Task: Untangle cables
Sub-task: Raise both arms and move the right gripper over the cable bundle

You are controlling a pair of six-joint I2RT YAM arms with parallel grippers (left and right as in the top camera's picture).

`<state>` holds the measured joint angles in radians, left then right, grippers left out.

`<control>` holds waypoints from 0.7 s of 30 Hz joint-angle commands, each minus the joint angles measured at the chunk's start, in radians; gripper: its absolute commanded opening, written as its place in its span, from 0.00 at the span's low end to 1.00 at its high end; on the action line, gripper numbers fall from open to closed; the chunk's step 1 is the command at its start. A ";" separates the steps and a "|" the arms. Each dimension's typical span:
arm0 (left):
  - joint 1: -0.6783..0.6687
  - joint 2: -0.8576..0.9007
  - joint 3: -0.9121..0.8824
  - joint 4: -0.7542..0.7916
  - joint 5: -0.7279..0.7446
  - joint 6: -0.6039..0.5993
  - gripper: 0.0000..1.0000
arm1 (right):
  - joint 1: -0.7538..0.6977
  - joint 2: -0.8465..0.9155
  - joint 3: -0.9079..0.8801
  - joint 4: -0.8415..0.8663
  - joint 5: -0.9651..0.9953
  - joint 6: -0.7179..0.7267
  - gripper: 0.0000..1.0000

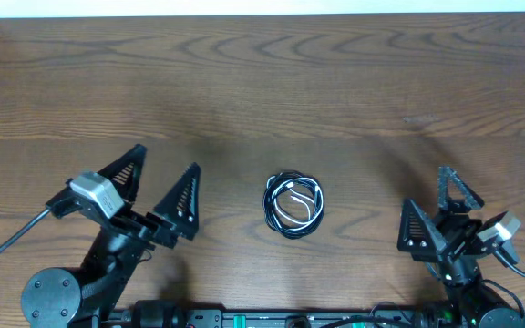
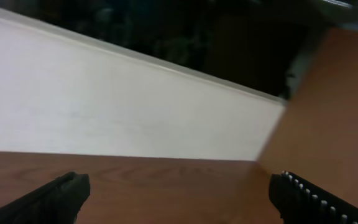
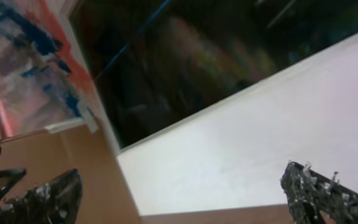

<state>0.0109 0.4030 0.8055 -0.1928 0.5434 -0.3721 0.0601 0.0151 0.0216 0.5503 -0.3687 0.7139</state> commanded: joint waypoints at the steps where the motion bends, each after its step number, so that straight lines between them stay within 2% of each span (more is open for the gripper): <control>1: -0.004 0.003 0.014 -0.008 0.097 -0.019 0.98 | -0.006 0.016 0.024 -0.002 -0.101 0.005 0.99; 5: -0.004 0.035 0.014 -0.112 0.098 -0.018 0.98 | -0.006 0.089 0.116 -0.082 -0.172 -0.051 0.99; 10: -0.004 0.081 0.014 -0.231 0.103 0.000 0.98 | -0.006 0.317 0.378 -0.295 -0.317 -0.187 0.99; 15: -0.004 0.094 0.035 -0.353 0.103 0.078 0.98 | -0.006 0.622 0.698 -0.597 -0.513 -0.303 0.99; 19: -0.004 0.094 0.087 -0.548 0.084 0.181 0.98 | -0.006 0.844 0.908 -0.881 -0.646 -0.411 0.99; 21: -0.004 0.094 0.114 -0.653 0.041 0.185 0.98 | -0.006 0.924 0.974 -1.016 -0.655 -0.451 0.99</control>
<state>0.0109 0.5003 0.8589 -0.7795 0.6216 -0.2623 0.0601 0.8375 0.9096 -0.3611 -0.9051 0.3843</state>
